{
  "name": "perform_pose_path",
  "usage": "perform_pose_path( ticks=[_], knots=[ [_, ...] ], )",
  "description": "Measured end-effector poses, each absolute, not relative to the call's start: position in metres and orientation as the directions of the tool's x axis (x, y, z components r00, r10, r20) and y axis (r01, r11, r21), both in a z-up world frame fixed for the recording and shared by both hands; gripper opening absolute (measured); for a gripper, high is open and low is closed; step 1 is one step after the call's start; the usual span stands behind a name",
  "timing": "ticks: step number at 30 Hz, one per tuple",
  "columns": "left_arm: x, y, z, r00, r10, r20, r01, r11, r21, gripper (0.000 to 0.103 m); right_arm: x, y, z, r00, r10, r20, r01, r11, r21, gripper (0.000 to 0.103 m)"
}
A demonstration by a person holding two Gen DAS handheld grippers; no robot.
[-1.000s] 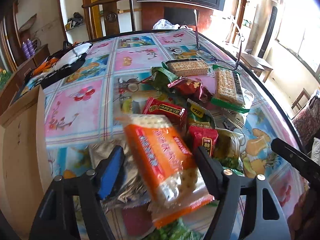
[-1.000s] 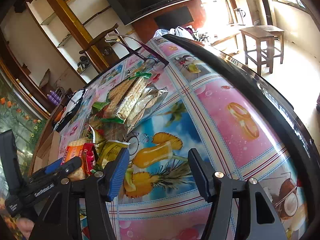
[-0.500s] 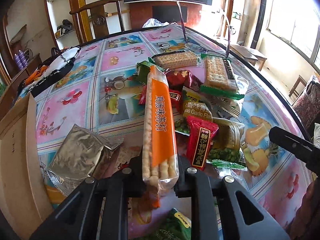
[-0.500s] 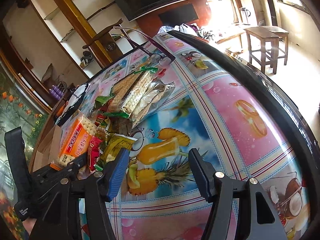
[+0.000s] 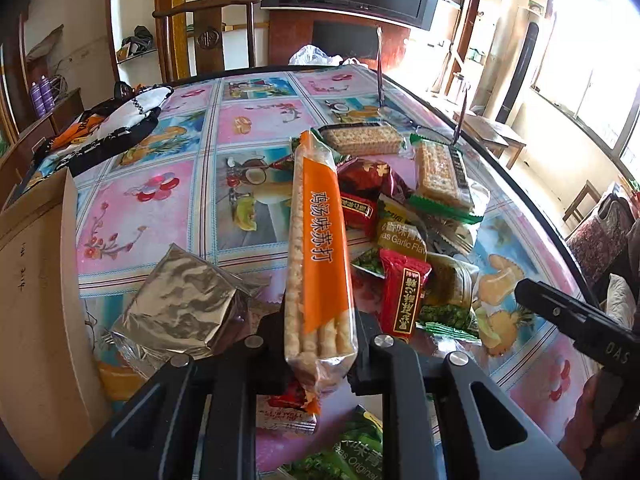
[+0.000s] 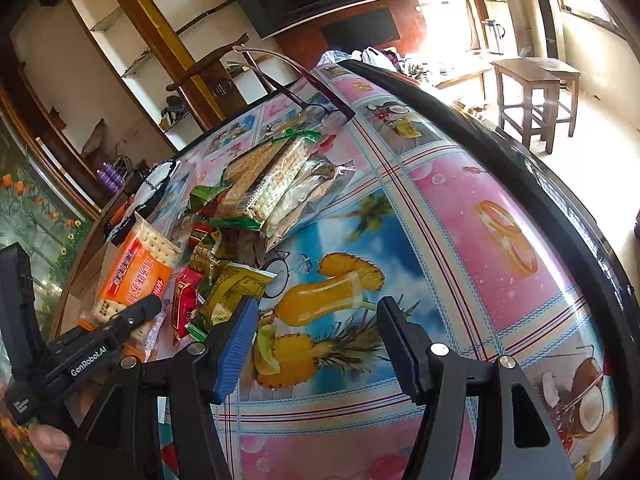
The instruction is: Organize snacks
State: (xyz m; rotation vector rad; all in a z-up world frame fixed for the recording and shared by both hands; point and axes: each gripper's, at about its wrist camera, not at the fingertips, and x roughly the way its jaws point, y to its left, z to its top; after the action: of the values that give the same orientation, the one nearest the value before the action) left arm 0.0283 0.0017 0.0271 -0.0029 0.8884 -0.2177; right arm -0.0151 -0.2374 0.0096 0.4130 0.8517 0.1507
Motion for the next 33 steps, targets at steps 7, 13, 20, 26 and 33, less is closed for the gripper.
perform_pose_path(
  ticks=[7, 13, 20, 26, 33],
  knots=[
    [0.025, 0.007, 0.034, 0.627, -0.197, -0.754, 0.180, 0.978, -0.106, 0.019, -0.014, -0.223, 0.009, 0.645, 0.282, -0.710, 0.003, 0.929, 0.371, 0.066],
    [0.024, 0.013, 0.040, 0.640, -0.199, -0.742, 0.173, 0.978, -0.113, 0.019, -0.012, -0.209, 0.009, 0.632, 0.287, -0.720, -0.039, 0.939, 0.340, 0.073],
    [0.024, 0.020, 0.045, 0.654, -0.193, -0.731, 0.163, 0.980, -0.113, 0.019, 0.006, -0.158, 0.008, 0.596, 0.208, -0.776, -0.116, 0.978, 0.173, 0.073],
    [0.025, 0.025, 0.049, 0.667, -0.185, -0.722, 0.156, 0.982, -0.108, 0.019, 0.037, -0.126, 0.008, 0.582, 0.138, -0.801, -0.179, 0.983, 0.039, 0.039],
    [0.025, 0.025, 0.048, 0.661, -0.191, -0.726, 0.162, 0.981, -0.111, 0.019, 0.036, -0.150, 0.014, 0.621, 0.221, -0.752, -0.150, 0.975, 0.163, 0.032]
  ],
)
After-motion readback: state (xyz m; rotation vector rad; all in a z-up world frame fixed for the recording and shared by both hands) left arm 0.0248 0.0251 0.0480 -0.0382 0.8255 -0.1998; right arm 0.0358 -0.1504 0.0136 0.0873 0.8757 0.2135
